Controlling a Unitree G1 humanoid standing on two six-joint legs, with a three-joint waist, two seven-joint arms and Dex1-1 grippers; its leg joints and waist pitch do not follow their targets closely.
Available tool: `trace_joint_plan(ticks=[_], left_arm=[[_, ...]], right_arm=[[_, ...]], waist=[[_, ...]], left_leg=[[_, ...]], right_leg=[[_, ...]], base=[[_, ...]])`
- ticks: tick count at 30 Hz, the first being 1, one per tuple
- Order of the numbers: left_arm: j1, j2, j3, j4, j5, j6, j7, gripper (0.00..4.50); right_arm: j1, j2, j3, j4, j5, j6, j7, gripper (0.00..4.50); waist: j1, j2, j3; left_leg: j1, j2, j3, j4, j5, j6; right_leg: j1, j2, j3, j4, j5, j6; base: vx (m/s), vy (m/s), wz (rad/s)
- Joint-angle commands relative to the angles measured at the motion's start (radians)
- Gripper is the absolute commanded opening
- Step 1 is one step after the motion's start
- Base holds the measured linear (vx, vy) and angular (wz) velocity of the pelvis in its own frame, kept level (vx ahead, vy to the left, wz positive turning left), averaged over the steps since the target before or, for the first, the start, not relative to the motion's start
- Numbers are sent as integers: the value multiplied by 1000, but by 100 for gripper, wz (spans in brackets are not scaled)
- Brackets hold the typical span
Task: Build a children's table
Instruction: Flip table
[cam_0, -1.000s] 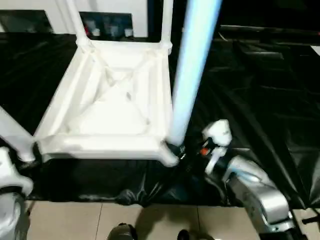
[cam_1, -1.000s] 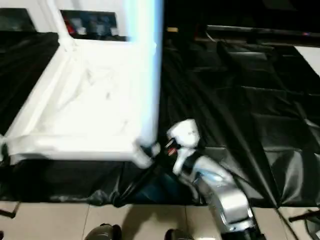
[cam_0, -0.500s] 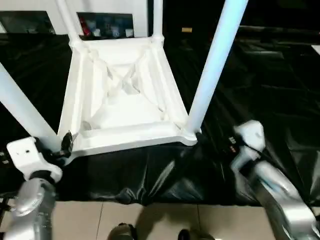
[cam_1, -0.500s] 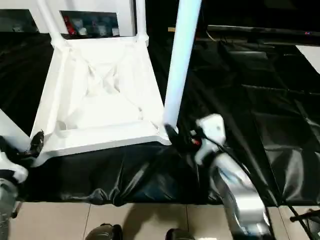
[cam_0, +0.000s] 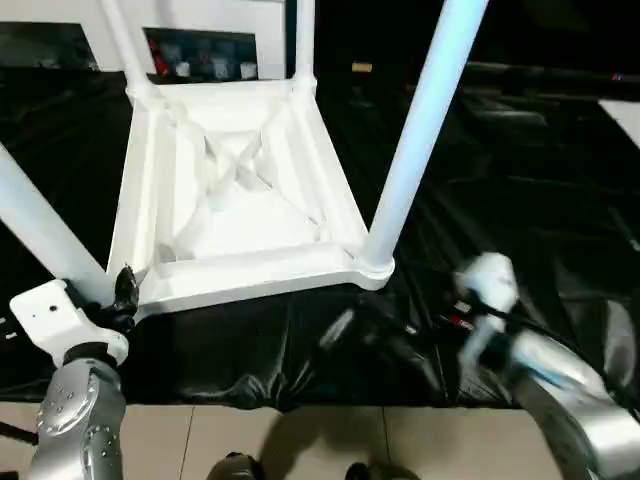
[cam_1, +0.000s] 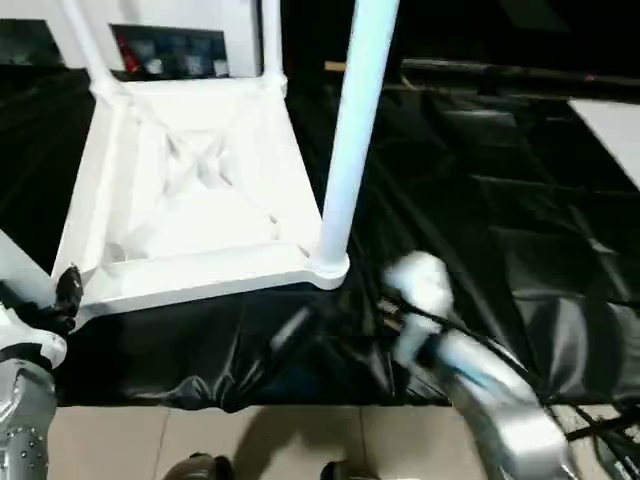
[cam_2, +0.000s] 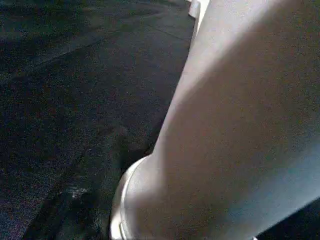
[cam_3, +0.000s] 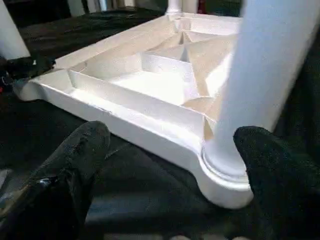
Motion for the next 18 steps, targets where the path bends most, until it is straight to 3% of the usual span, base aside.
trace_joint_plan(ticks=[1, 3, 4, 7, 8, 11, 15, 16, 18], left_arm=[[6, -30, 9, 11, -25, 32, 45, 314], [7, -48, 12, 6, -40, 31, 47, 314], [5, -69, 15, -4, -63, 37, 52, 314], [-19, -144, 29, -49, -182, 99, 85, 314], [-24, -154, 30, -55, -201, 109, 88, 314], [-66, -222, -1, -87, -292, 169, 110, 314], [-104, -238, -44, -86, -285, 185, 89, 314], [-124, -233, -76, -87, -255, 193, 64, 314], [-140, -227, -109, -95, -225, 210, 49, 314]], right_arm=[[-29, 0, 25, 44, -28, 13, 1, 450], [-50, -1, 49, 59, -30, 15, 19, 450], [-62, 0, 70, 66, -30, 20, 35, 450], [-72, -1, 100, 74, -21, 39, 57, 450], [-72, -1, 103, 74, -18, 42, 61, 450], [-75, -7, 120, 79, -14, 58, 84, 450], [-93, 9, 113, 100, -10, 82, 67, 450], [-125, 44, 94, 146, -8, 96, 22, 450], [-161, 84, 74, 200, -7, 102, -20, 450]], waist=[[1, -4, -58], [2, -6, -63], [1, -13, -67], [5, -14, -71], [3, -23, -73], [7, -29, -76], [11, -25, -77], [12, -20, -79], [12, -22, -81]], left_leg=[[14, 66, -26, -77, -168, 41], [14, 66, -25, -74, -145, 45], [12, 67, -24, -71, -129, 52], [12, 68, -22, -66, -94, 72], [11, 66, -20, -65, -93, 76], [9, 61, -17, -59, -75, 88], [16, 63, -15, -58, -86, 82], [21, 67, -17, -61, -97, 66], [25, 69, -18, -63, -117, 46]], right_leg=[[33, -88, 60, -79, -164, -165], [37, -89, 60, -74, -124, -173], [41, -90, 60, -69, -96, -180], [43, -93, 60, -63, -43, -199], [44, -91, 60, -62, -40, -200], [45, -92, 59, -58, -49, -210], [37, -86, 59, -63, -81, -197], [34, -82, 57, -63, -83, -189], [31, -82, 56, -63, -96, -186]], base=[[0, 0, 0], [0, 0, 0], [0, 0, 0], [0, 0, 0], [0, 0, 0], [0, 0, 0], [0, 0, 0], [0, 0, 0], [0, 0, 0]])
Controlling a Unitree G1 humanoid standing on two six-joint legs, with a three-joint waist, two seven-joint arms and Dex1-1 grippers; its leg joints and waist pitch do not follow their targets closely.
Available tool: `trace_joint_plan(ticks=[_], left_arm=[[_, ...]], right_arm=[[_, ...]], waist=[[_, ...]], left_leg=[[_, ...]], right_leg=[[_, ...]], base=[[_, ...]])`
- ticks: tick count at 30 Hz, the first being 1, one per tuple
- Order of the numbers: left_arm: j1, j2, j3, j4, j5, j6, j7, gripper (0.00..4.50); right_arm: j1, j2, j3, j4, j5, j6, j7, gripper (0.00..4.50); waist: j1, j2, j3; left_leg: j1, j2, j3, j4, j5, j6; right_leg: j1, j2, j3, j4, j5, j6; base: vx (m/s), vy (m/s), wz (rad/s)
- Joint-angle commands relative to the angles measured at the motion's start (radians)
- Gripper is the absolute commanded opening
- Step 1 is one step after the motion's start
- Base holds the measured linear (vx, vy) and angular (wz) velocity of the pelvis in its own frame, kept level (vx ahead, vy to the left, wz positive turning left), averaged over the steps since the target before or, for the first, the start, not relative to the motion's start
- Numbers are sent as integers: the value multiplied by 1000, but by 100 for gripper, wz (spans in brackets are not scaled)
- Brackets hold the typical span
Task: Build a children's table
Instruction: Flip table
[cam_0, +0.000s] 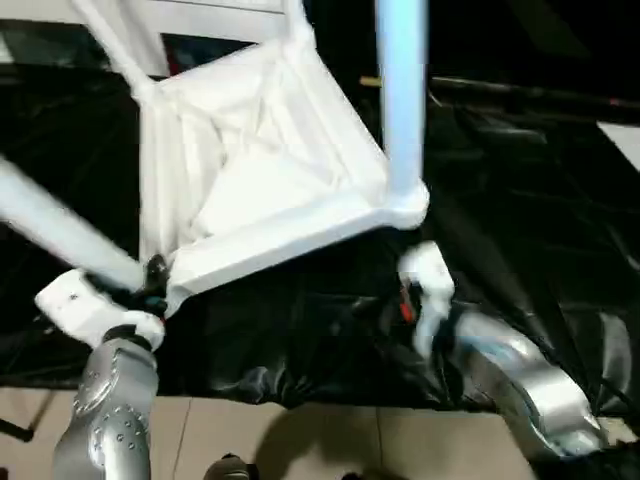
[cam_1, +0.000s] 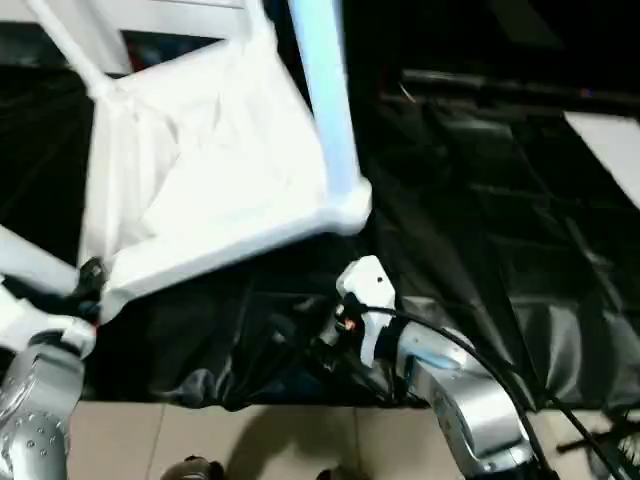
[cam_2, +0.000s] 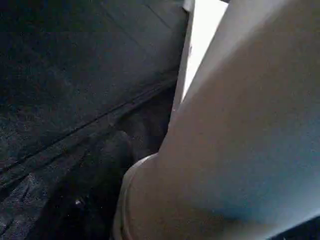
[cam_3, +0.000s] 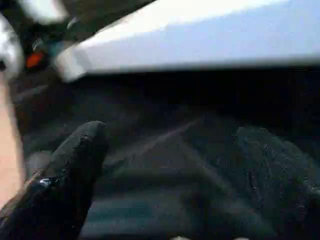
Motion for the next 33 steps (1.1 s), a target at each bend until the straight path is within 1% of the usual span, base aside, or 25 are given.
trace_joint_plan(ticks=[1, 2, 3, 4, 5, 6, 7, 8, 9, 10, 12, 15, 16, 19, 22, 23, 24, 25, 26, 27, 28, 30, 31, 32, 33], left_arm=[[-74, -94, -111, -14, -15, 43, -65, 314], [-76, -86, -124, -15, -16, 48, -65, 314], [-78, -81, -135, -13, -17, 52, -63, 314], [-88, -72, -157, -4, -29, 55, -54, 314], [-94, -70, -161, 4, -34, 54, -48, 314], [-99, -67, -164, 9, -39, 53, -44, 314], [-112, -72, -175, 18, -36, 48, -43, 314], [-115, -74, -175, 20, -35, 47, -43, 314], [-121, -77, -177, 22, -33, 45, -42, 314], [-133, -83, -177, 28, -26, 43, -42, 314], [-146, -90, -175, 33, -17, 41, -42, 314], [-163, -92, -180, 40, -1, 36, -40, 314], [-169, -99, -176, 46, -1, 23, -28, 314], [-168, -101, -181, 48, -5, 18, -20, 314], [-159, -104, -189, 39, -5, 20, -22, 314], [-155, -104, -191, 33, -6, 23, -24, 314], [-150, -103, -193, 23, -10, 30, -28, 314], [-148, -103, -194, 19, -11, 33, -30, 314], [-139, -102, -198, 9, -13, 39, -34, 314], [-138, -103, -199, 7, -14, 41, -34, 314], [-121, -100, -205, -13, -19, 47, -40, 314], [-107, -102, -209, -36, -23, 51, -30, 314], [-106, -104, -207, -40, -23, 49, -27, 314], [-95, -111, -198, -58, -25, 38, -9, 314], [-89, -113, -193, -69, -27, 37, 0, 314]], right_arm=[[-40, 41, -38, 69, 30, 15, -40, 450], [-49, 54, -44, 84, 41, 14, -38, 450], [-60, 68, -50, 101, 52, 14, -37, 450], [-89, 104, -64, 150, 79, 17, -31, 450], [-101, 113, -62, 173, 81, 16, -26, 450], [-110, 119, -60, 188, 81, 17, -23, 450], [-137, 138, -54, 250, 77, 19, -17, 450], [-143, 141, -52, 263, 74, 21, -16, 450], [-154, 146, -48, 286, 69, 24, -15, 450], [-175, 157, -46, 324, 62, 25, -14, 450], [-192, 170, -50, 348, 65, 24, -13, 450], [-217, 188, -61, 367, 81, 13, 0, 450], [-229, 202, -82, 381, 97, 15, -15, 450], [-259, 232, -123, 437, 110, 10, -52, 450], [-277, 251, -155, 479, 128, 6, -67, 450], [-284, 262, -174, 493, 141, 6, -78, 450], [-294, 277, -201, 512, 157, 8, -97, 450], [-297, 281, -209, 518, 161, 9, -102, 450], [-308, 293, -229, 544, 168, -4, -120, 450], [-310, 295, -232, 548, 169, -6, -123, 450], [-325, 316, -261, 578, 193, -8, -131, 450], [-334, 329, -280, 597, 200, 3, -152, 450], [-334, 331, -281, 599, 200, 3, -155, 450], [-332, 344, -285, 609, 199, 2, -169, 450], [-328, 353, -288, 604, 205, -2, -171, 450]], waist=[[-2, 5, -63], [-2, 5, -63], [2, 6, -63], [4, 4, -66], [6, 1, -66], [6, 1, -68], [6, 1, -69], [6, 1, -69], [5, -2, -69], [3, -2, -68], [2, -12, -70], [3, -7, -71], [3, -8, -71], [1, -5, -70], [0, -6, -71], [-1, -8, -69], [-3, -5, -65], [-3, -5, -65], [-1, -1, -56], [-2, -2, -58], [0, 0, -48], [2, -2, -37], [1, -1, -39], [1, -1, -35], [1, 0, -29]], left_leg=[[31, 68, -18, -71, -131, 25], [31, 68, -18, -71, -131, 25], [33, 68, -17, -72, -142, 16], [29, 67, -17, -72, -138, 12], [27, 67, -18, -74, -133, 9], [22, 65, -19, -74, -118, 5], [20, 63, -18, -74, -112, 4], [20, 63, -18, -74, -112, 4], [19, 63, -18, -74, -117, 1], [18, 61, -17, -73, -124, 1], [17, 62, -16, -72, -121, 5], [19, 64, -16, -71, -98, 9], [19, 64, -16, -70, -86, 13], [19, 63, -16, -71, -81, 14], [19, 64, -16, -71, -75, 14], [19, 64, -16, -71, -72, 17], [18, 63, -16, -73, -80, 21], [18, 63, -16, -73, -80, 21], [19, 64, -15, -75, -83, 19], [20, 63, -15, -74, -85, 18], [20, 63, -13, -75, -90, 21], [18, 64, -15, -81, -111, 17], [19, 64, -16, -81, -117, 14], [18, 64, -18, -79, -89, 11], [14, 63, -18, -79, -69, 16]], right_leg=[[28, -81, 59, -70, -101, -180], [28, -81, 59, -70, -101, -180], [28, -83, 59, -70, -102, -178], [30, -84, 59, -67, -92, -179], [32, -84, 58, -67, -91, -177], [37, -84, 58, -63, -71, -172], [38, -86, 57, -63, -61, -171], [38, -86, 57, -63, -61, -171], [39, -87, 56, -64, -73, -173], [39, -88, 57, -66, -89, -170], [40, -89, 57, -67, -102, -167], [39, -89, 57, -63, -81, -169], [38, -87, 56, -60, -60, -174], [37, -86, 55, -58, -41, -185], [40, -87, 54, -56, -27, -191], [39, -87, 55, -56, -20, -192], [37, -87, 55, -56, -21, -196], [37, -87, 55, -56, -21, -196], [32, -86, 55, -57, -24, -197], [32, -85, 55, -57, -26, -200], [26, -85, 56, -59, -26, -197], [24, -83, 55, -62, -47, -189], [26, -84, 55, -60, -52, -188], [25, -83, 54, -55, -14, -186], [23, -82, 55, -53, 15, -186]], base=[[0, 0, 0], [0, 0, 0], [0, 0, 0], [0, 0, 0], [0, 0, 0], [0, 0, 0], [0, 0, 0], [0, 0, 0], [0, 0, 0], [0, 0, 0], [0, 0, 0], [0, 0, 0], [0, 0, 0], [0, 0, 0], [0, 0, 0], [0, 0, 0], [0, 0, 0], [0, 0, 0], [0, 0, 0], [0, 0, 0], [0, 0, 0], [0, 0, 0], [0, 0, 0], [0, 0, 0], [0, 0, 0]])
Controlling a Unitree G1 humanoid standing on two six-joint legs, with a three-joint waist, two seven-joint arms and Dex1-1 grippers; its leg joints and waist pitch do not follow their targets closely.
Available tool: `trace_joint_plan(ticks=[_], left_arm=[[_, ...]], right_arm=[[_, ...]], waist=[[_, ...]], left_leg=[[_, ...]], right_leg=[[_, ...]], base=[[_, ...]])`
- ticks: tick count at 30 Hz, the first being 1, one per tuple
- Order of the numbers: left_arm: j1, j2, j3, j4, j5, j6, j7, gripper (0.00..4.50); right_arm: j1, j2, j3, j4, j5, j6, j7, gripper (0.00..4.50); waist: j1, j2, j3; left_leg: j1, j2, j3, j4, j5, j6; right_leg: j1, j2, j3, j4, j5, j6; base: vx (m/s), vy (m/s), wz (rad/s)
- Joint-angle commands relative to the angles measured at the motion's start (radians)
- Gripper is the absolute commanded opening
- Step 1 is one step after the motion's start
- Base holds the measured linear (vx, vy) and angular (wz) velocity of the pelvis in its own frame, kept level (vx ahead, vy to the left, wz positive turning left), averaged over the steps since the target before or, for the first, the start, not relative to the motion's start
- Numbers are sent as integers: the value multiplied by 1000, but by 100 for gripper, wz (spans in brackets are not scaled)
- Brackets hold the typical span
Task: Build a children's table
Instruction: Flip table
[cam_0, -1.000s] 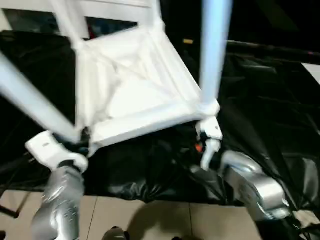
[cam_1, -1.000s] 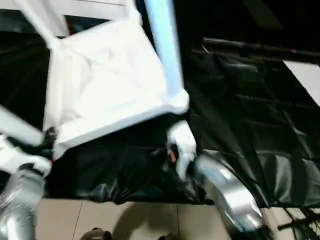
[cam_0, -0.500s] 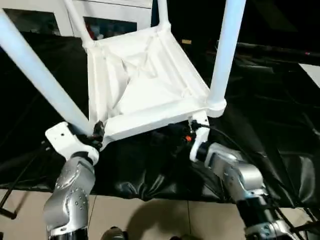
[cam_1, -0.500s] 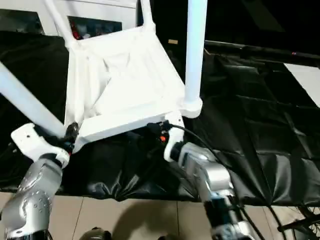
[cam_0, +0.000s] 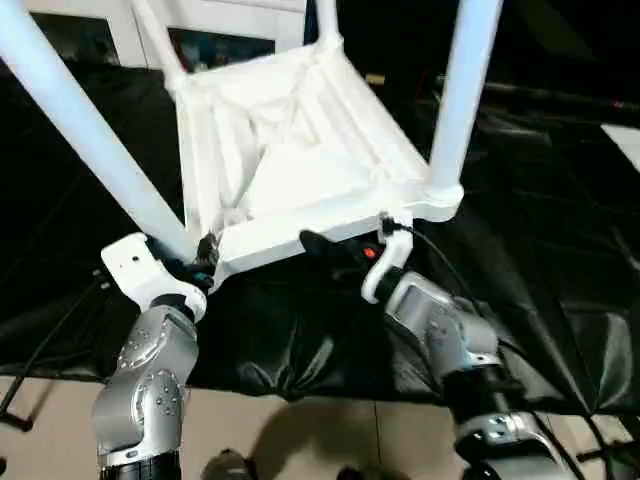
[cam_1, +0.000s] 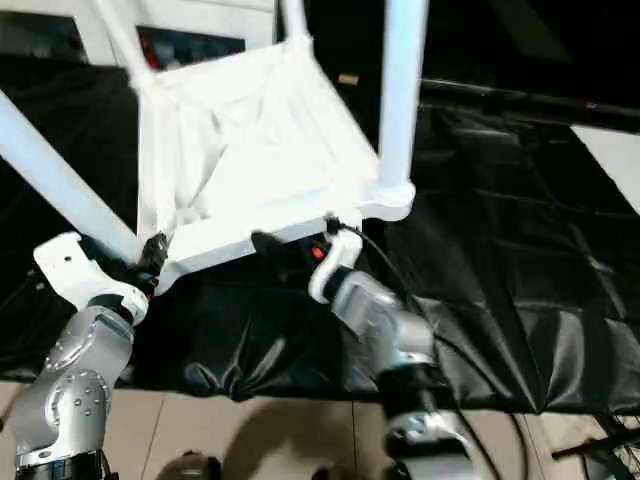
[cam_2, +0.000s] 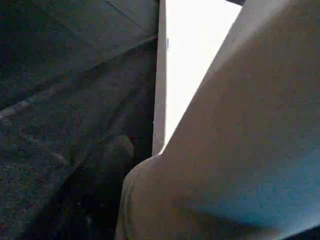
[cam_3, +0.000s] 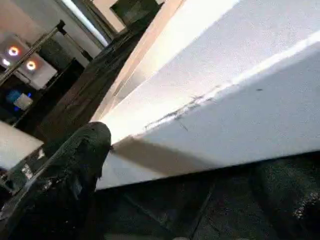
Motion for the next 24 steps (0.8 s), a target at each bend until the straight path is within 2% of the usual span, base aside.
trace_joint_plan(ticks=[1, 3, 4, 5, 7, 8, 9, 11, 13, 14, 15, 16, 18, 19, 21, 24], left_arm=[[15, -119, -48, -94, -105, -18, -19, 314], [24, -114, -50, -103, -110, -5, -19, 314], [39, -109, -58, -120, -112, 8, -19, 314], [48, -110, -61, -131, -115, 14, -19, 314], [75, -117, -71, -158, -125, 20, -29, 314], [80, -118, -72, -162, -128, 21, -32, 314], [86, -120, -75, -167, -131, 23, -34, 314], [114, -116, -86, -176, -140, 22, -60, 314], [130, -105, -99, -180, -141, 34, -79, 314], [140, -93, -111, -185, -141, 42, -94, 314], [149, -80, -124, -186, -134, 49, -105, 314], [150, -78, -125, -186, -133, 49, -106, 314], [163, -40, -169, -188, -105, 42, -132, 314], [161, -35, -182, -183, -89, 30, -136, 314], [159, -33, -190, -180, -79, 22, -138, 314], [144, -35, -206, -162, -50, 2, -132, 314]], right_arm=[[14, 14, -34, -7, 33, -7, -17, 450], [20, 31, -52, -21, 57, -9, -21, 450], [22, 58, -89, -39, 99, -16, -31, 450], [19, 75, -116, -46, 129, -14, -44, 450], [-4, 115, -184, -39, 196, -25, -81, 450], [-12, 121, -195, -31, 208, -26, -89, 450], [-19, 126, -207, -25, 220, -24, -98, 450], [-65, 153, -263, 28, 273, -36, -129, 450], [-89, 160, -282, 54, 291, -45, -132, 450], [-102, 161, -291, 67, 300, -45, -133, 450], [-115, 158, -293, 82, 300, -39, -128, 450], [-116, 157, -292, 84, 300, -38, -127, 450], [-133, 144, -275, 108, 308, 7, -113, 450], [-132, 144, -275, 106, 324, 36, -108, 450], [-133, 143, -275, 107, 340, 54, -106, 450], [-122, 142, -254, 91, 364, 90, -91, 450]], waist=[[-3, 14, -49], [-6, 13, -45], [-5, 16, -36], [-7, 15, -31], [-5, 20, -12], [-5, 19, -11], [-6, 22, -4], [-11, 19, 5], [-13, 16, 9], [-13, 17, 9], [-15, 12, 8], [-14, 16, 9], [-17, 12, 9], [-21, 1, 6], [-22, 8, 8], [-23, 7, 8]], left_leg=[[26, 60, -22, -77, -52, 29], [24, 60, -20, -75, -37, 52], [23, 61, -21, -78, -47, 54], [25, 62, -20, -78, -69, 56], [28, 65, -20, -84, -88, 52], [29, 65, -19, -84, -92, 48], [27, 63, -20, -85, -93, 41], [27, 60, -20, -87, -99, 35], [26, 59, -17, -87, -103, 36], [25, 59, -18, -87, -99, 36], [24, 59, -17, -86, -87, 41], [24, 59, -17, -87, -68, 43], [25, 59, -16, -86, -54, 52], [24, 59, -15, -86, -53, 56], [27, 59, -15, -86, -53, 59], [29, 61, -13, -86, -42, 57]], right_leg=[[37, -80, 55, -50, 55, -188], [36, -81, 56, -47, 94, -199], [33, -83, 56, -49, 85, -203], [33, -85, 58, -50, 71, -212], [25, -81, 57, -54, 40, -209], [27, -81, 57, -54, 32, -207], [25, -81, 56, -56, 18, -202], [27, -84, 58, -59, -4, -196], [27, -85, 59, -64, -37, -189], [27, -86, 60, -63, -42, -188], [29, -86, 60, -64, -42, -185], [28, -86, 59, -62, -31, -184], [28, -86, 58, -60, -20, -187], [31, -85, 59, -60, -26, -183], [28, -85, 59, -62, -33, -177], [27, -85, 60, -62, -17, -178]], base=[[0, 0, 0], [0, 0, 0], [0, 0, 0], [0, 0, 0], [0, 0, 0], [0, 0, 0], [0, 0, 0], [0, 0, 0], [0, 0, 0], [0, 0, 0], [0, 0, 0], [0, 0, 0], [0, 0, 0], [0, 0, 0], [0, 0, 0], [0, 0, 0]])
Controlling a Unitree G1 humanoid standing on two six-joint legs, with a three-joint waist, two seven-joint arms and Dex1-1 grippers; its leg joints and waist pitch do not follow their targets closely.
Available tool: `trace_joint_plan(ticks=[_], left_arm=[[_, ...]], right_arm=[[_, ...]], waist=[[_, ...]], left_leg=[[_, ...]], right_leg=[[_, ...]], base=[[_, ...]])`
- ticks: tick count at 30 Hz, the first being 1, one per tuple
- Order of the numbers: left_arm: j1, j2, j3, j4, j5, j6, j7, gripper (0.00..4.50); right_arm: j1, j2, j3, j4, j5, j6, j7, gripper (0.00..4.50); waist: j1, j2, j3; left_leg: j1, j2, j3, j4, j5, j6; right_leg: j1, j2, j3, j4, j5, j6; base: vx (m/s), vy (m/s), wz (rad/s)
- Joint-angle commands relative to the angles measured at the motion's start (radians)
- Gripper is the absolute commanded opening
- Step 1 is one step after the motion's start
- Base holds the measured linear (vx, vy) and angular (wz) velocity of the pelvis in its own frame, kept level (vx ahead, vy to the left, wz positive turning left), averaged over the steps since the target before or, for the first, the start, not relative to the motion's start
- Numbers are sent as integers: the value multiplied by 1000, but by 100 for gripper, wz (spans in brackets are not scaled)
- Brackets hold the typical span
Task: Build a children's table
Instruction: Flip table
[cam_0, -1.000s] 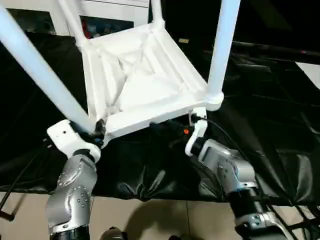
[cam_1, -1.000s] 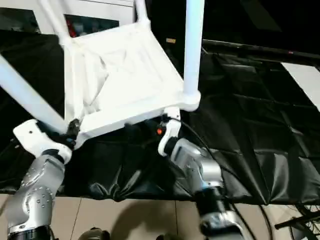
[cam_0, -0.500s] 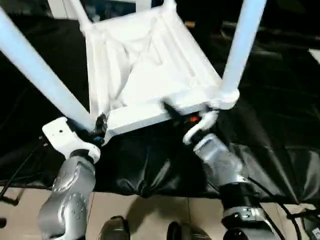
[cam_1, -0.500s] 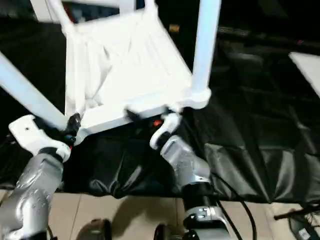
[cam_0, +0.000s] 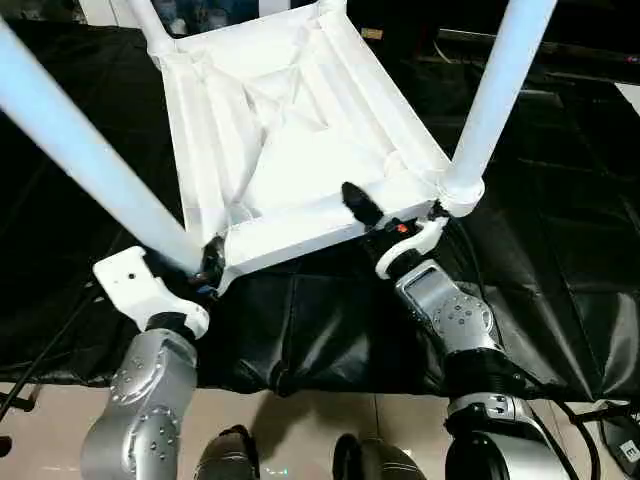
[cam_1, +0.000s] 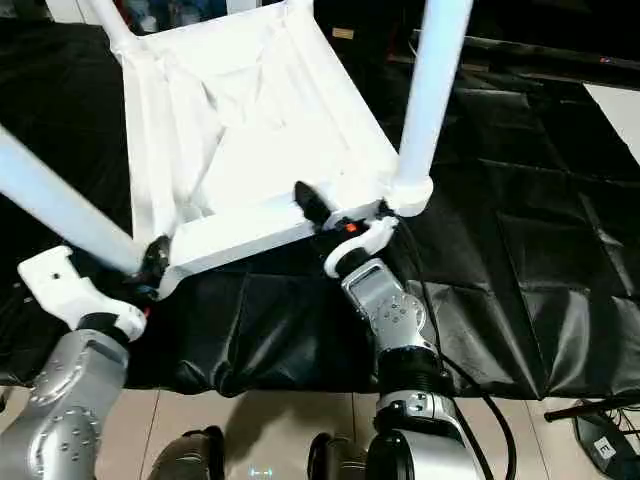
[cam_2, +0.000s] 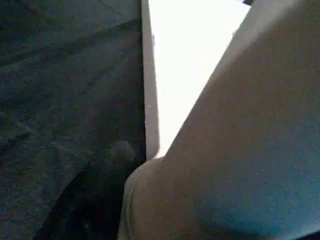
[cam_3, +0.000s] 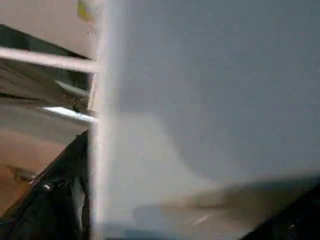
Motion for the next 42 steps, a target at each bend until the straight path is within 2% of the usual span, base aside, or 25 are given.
trace_joint_plan(ticks=[1, 6, 8, 12, 14, 15, 16, 17, 19, 20, 24, 25, 29, 30, 31, 34, 35, 38, 39, 40, 41, 42], left_arm=[[-9, -42, -108, 16, -46, 14, -89, 314], [-19, -36, -130, 25, -41, 6, -105, 314], [-18, -32, -138, 28, -38, 3, -116, 314], [-19, -33, -136, 30, -34, -3, -118, 314], [-21, -32, -135, 33, -33, -6, -120, 314], [-22, -32, -135, 35, -32, -8, -122, 314], [-24, -28, -139, 41, -31, -11, -129, 314], [-26, -25, -144, 45, -28, -12, -134, 314], [-30, -19, -151, 49, -21, -14, -137, 314], [-30, -19, -151, 51, -20, -15, -137, 314], [-31, -15, -150, 60, -7, -22, -143, 314], [-32, -15, -147, 65, -5, -26, -147, 314], [-38, -5, -141, 79, 13, -30, -138, 314], [-39, 1, -140, 84, 9, -28, -148, 314], [-39, 9, -142, 89, 4, -27, -164, 370], [-32, 18, -141, 88, -7, -32, -190, 384], [-28, 24, -139, 84, -4, -33, -195, 397], [-22, 31, -135, 80, 7, -37, -197, 421], [-10, 46, -131, 69, 2, -32, -213, 421], [4, 62, -127, 56, -9, -23, -232, 424], [27, 86, -123, 39, -22, -10, -256, 437], [45, 105, -120, 26, -30, -2, -275, 445]], right_arm=[[-38, 89, 24, -14, 28, 41, 12, 450], [-36, 101, 14, -26, 56, 65, 9, 450], [-39, 102, 10, -22, 55, 65, 5, 432], [-45, 99, 7, -21, 63, 62, 5, 411], [-49, 96, 6, -17, 66, 60, 1, 383], [-51, 95, 6, -15, 67, 59, 1, 379], [-56, 92, 4, -8, 71, 54, 1, 375], [-61, 89, 1, -2, 73, 50, 1, 367], [-68, 84, -1, 6, 71, 45, 1, 337], [-70, 83, -1, 7, 69, 45, 1, 337], [-75, 80, 0, 16, 66, 37, 4, 309], [-75, 80, 2, 19, 64, 34, 5, 299], [-74, 76, 7, 19, 54, 24, 8, 274], [-72, 74, 7, 15, 53, 23, 8, 265], [-70, 72, 8, 12, 49, 21, 9, 248], [-65, 62, 20, 8, 28, 0, 11, 232], [-64, 58, 25, 6, 19, -9, 11, 225], [-62, 53, 29, 2, 10, -21, 11, 220], [-62, 45, 28, -3, 6, -26, 9, 220], [-61, 38, 27, -8, 0, -33, 6, 217], [-59, 28, 32, -17, -13, -41, 4, 215], [-57, 20, 38, -25, -25, -47, 3, 214]], waist=[[-3, 3, -63], [-1, 2, -64], [1, 8, -70], [2, 6, -71], [2, 5, -71], [4, 9, -78], [3, 7, -77], [4, 4, -82], [7, 6, -82], [7, 3, -87], [10, 2, -88], [10, -2, -94], [11, -1, -97], [11, -1, -102], [12, -1, -105], [13, -2, -108], [14, 2, -111], [11, -3, -111], [13, 2, -115], [12, 1, -116], [13, 7, -120], [11, 6, -121]], left_leg=[[35, 62, -20, -72, -45, 49], [36, 62, -17, -72, -47, 37], [37, 62, -17, -70, -38, 32], [35, 62, -16, -69, -28, 37], [35, 61, -16, -69, -27, 40], [37, 61, -16, -67, -24, 39], [35, 62, -16, -68, -20, 40], [36, 62, -15, -66, -17, 42], [36, 62, -14, -65, -6, 46], [37, 62, -14, -63, -3, 48], [35, 61, -12, -61, 4, 55], [35, 60, -12, -59, 16, 60], [35, 61, -11, -57, 25, 68], [36, 61, -11, -55, 27, 68], [37, 60, -11, -54, 30, 68], [34, 59, -10, -53, 26, 63], [35, 61, -10, -53, 18, 55], [31, 59, -10, -53, -4, 45], [31, 59, -10, -52, -19, 39], [31, 58, -9, -51, -29, 35], [32, 57, -9, -50, -31, 29], [31, 57, -8, -50, -32, 26]], right_leg=[[40, -85, 58, -56, -13, -177], [40, -86, 59, -56, -14, -181], [41, -85, 59, -54, 2, -188], [42, -85, 59, -51, 24, -196], [43, -86, 59, -51, 22, -197], [46, -86, 59, -49, 25, -200], [44, -84, 58, -49, 33, -202], [47, -86, 59, -48, 38, -205], [46, -85, 58, -46, 47, -210], [48, -85, 58, -45, 50, -211], [48, -86, 59, -44, 53, -217], [51, -86, 59, -40, 61, -219], [50, -86, 58, -38, 72, -225], [52, -86, 58, -37, 72, -226], [52, -84, 58, -36, 75, -226], [52, -85, 57, -34, 64, -228], [52, -86, 57, -34, 58, -229], [53, -84, 59, -33, 48, -228], [55, -86, 60, -33, 29, -224], [54, -85, 61, -34, 12, -220], [54, -84, 60, -33, 3, -219], [53, -83, 61, -33, 5, -221]], base=[[0, 0, 0], [0, 0, 0], [0, 0, 0], [0, 0, 0], [0, 0, 0], [0, 0, 0], [0, 0, 0], [0, 0, 0], [0, 0, 0], [0, 0, 0], [0, 0, 0], [0, 0, 0], [0, 0, 0], [0, 0, 0], [0, 0, 0], [0, 0, 0], [0, 0, 0], [0, 0, 0], [0, 0, 0], [0, 0, 0], [0, 0, 0], [0, 0, 0]])
